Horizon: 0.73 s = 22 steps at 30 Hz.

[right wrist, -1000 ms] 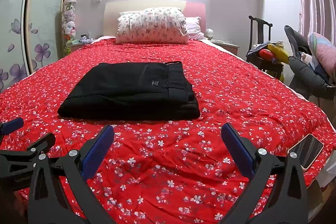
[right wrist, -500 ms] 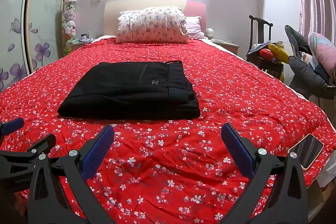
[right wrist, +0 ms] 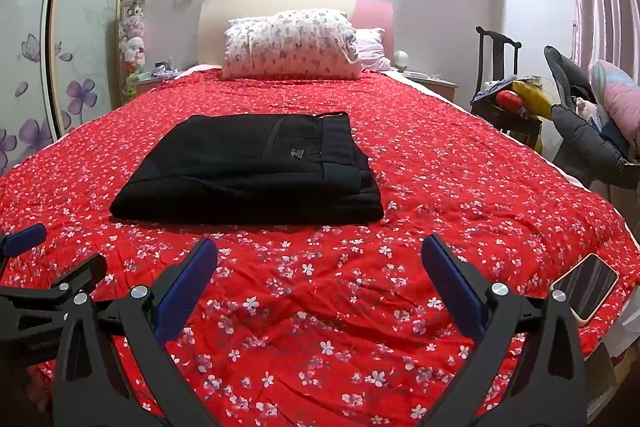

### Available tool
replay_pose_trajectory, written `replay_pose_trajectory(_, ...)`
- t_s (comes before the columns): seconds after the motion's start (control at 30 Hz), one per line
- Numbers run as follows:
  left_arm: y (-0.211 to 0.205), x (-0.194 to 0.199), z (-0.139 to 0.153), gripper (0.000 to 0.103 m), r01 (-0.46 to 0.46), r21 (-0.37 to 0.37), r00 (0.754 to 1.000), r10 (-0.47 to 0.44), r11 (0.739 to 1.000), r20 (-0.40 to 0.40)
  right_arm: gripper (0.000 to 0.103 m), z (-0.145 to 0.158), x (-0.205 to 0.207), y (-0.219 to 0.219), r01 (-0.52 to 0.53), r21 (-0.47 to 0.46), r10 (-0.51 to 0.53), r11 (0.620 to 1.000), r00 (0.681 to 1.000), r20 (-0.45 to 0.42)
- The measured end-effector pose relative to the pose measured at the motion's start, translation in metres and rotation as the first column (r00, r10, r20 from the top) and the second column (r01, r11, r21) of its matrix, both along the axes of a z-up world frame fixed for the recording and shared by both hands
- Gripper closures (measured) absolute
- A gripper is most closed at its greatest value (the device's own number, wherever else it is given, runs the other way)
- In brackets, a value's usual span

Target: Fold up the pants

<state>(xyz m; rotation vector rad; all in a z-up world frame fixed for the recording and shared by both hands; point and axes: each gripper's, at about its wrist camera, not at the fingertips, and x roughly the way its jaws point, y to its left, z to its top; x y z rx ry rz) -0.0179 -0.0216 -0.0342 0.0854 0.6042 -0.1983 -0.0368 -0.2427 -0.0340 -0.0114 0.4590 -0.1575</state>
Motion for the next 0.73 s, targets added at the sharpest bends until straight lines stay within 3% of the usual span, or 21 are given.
replay_pose_trajectory(0.73, 0.0076, 0.0023, 0.0035, 0.002, -0.024, -0.009, 1.000, 0.024, 1.000, -0.009, 0.001, -0.0001, 0.0046, -0.0045, -0.008, 0.005, 0.008, 1.000, 1.000, -0.009)
